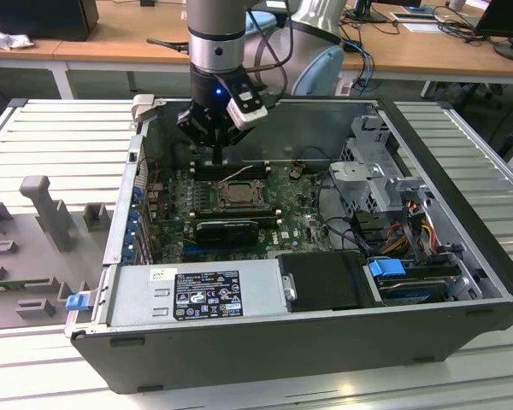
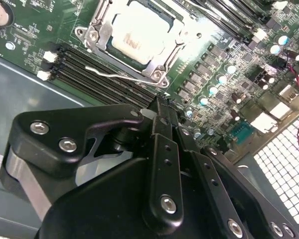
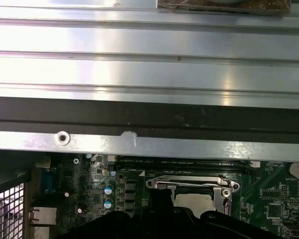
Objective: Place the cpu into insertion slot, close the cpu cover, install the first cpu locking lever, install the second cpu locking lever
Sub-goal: 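Install the first cpu locking lever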
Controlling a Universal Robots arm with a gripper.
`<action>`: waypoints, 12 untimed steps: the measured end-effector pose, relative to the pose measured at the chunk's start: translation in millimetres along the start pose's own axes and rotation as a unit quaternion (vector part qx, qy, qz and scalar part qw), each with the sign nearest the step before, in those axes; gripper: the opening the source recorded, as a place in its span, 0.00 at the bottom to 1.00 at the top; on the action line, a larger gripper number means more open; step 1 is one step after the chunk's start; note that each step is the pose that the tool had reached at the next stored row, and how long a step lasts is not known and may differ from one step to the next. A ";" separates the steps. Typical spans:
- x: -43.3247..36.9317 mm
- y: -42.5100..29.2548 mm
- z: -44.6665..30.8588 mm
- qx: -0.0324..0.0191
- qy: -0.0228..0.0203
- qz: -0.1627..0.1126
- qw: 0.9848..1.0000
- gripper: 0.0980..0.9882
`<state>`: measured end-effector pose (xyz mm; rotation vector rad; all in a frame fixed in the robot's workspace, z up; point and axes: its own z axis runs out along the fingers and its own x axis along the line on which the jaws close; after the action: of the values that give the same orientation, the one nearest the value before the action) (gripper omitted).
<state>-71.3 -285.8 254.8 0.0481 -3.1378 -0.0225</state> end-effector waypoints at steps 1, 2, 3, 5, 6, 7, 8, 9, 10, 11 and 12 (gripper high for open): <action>-1.1 0.0 0.0 0.000 0.000 0.000 1.000 0.01; -1.8 -0.1 0.0 0.000 0.000 0.000 1.000 0.01; -2.4 -0.1 0.1 0.000 0.000 0.000 1.000 0.01; -4.4 -0.1 0.3 0.000 0.000 0.000 1.000 0.01; -6.5 -0.2 0.4 0.000 0.000 0.000 1.000 0.01; -7.7 -0.2 0.4 0.000 0.000 0.000 1.000 0.01; -9.3 -0.3 0.6 0.000 0.000 0.000 1.000 0.01; -10.2 -0.3 0.7 0.000 0.000 0.000 1.000 0.01; -11.0 -0.3 0.8 0.000 0.000 0.000 1.000 0.01; -11.7 -0.4 1.0 0.000 0.000 0.000 1.000 0.01; -12.3 -0.4 1.1 0.000 0.000 0.000 1.000 0.01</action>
<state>-59.0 -285.8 253.7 0.0478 -3.1378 -0.0240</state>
